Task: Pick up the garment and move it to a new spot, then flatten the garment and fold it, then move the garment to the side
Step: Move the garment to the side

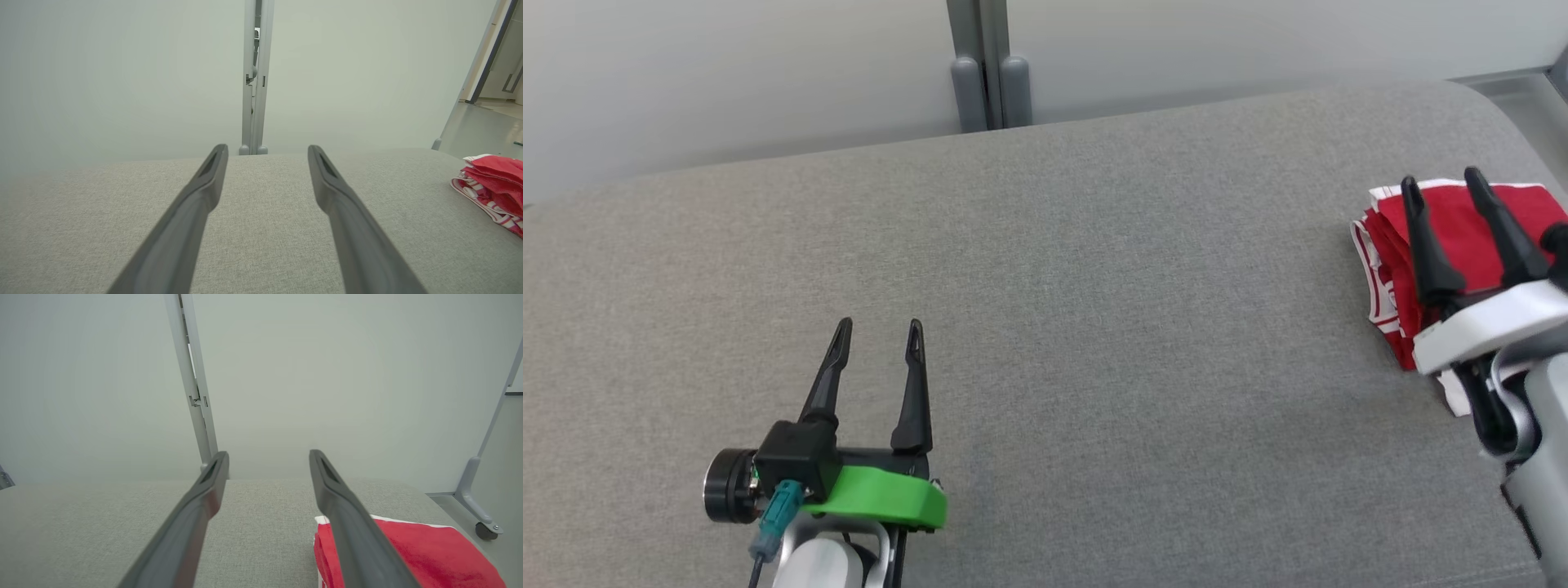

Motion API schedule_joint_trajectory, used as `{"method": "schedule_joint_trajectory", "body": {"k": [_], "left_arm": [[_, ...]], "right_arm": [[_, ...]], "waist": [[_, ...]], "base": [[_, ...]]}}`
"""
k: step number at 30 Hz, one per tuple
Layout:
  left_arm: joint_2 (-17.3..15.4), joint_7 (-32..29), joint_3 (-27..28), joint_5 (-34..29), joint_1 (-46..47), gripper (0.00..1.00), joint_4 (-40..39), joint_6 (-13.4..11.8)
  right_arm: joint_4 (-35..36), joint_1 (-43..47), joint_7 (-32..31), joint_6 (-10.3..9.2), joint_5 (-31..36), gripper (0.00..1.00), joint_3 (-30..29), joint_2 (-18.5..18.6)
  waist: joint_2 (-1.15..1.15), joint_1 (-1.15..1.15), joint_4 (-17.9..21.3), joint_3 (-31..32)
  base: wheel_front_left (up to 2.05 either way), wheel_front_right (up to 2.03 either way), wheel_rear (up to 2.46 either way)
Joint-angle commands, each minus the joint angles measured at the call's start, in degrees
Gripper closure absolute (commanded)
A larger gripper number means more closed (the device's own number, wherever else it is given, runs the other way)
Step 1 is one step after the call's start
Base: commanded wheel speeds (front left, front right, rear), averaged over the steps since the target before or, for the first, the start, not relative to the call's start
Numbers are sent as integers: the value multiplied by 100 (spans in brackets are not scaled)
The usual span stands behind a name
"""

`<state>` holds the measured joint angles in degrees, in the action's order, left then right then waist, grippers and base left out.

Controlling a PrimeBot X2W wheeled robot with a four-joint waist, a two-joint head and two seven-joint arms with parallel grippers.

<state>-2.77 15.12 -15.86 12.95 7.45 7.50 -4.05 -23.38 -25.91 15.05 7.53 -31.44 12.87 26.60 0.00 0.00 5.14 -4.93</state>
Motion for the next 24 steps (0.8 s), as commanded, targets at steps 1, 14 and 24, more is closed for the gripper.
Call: {"method": "schedule_joint_trajectory", "body": {"k": [1, 14, 24], "left_arm": [[-26, 0, 57, 27, -142, 0, -26, -37], [-26, 0, 115, -7, -680, 0, 196, 30], [-26, 0, 128, 101, -722, 0, 156, 36]], "right_arm": [[226, 359, 14, -10, 140, 0, -167, -192], [1537, 2252, 13, -9, 1267, 0, -895, -1765], [1686, 2498, 14, -9, 1598, 0, -970, -2069]], "waist": [[0, 0, -318, 347], [0, 0, -552, 579], [0, 0, -534, 577]], "base": [[0, 0, 0], [0, 0, 0], [0, 0, 0]]}}
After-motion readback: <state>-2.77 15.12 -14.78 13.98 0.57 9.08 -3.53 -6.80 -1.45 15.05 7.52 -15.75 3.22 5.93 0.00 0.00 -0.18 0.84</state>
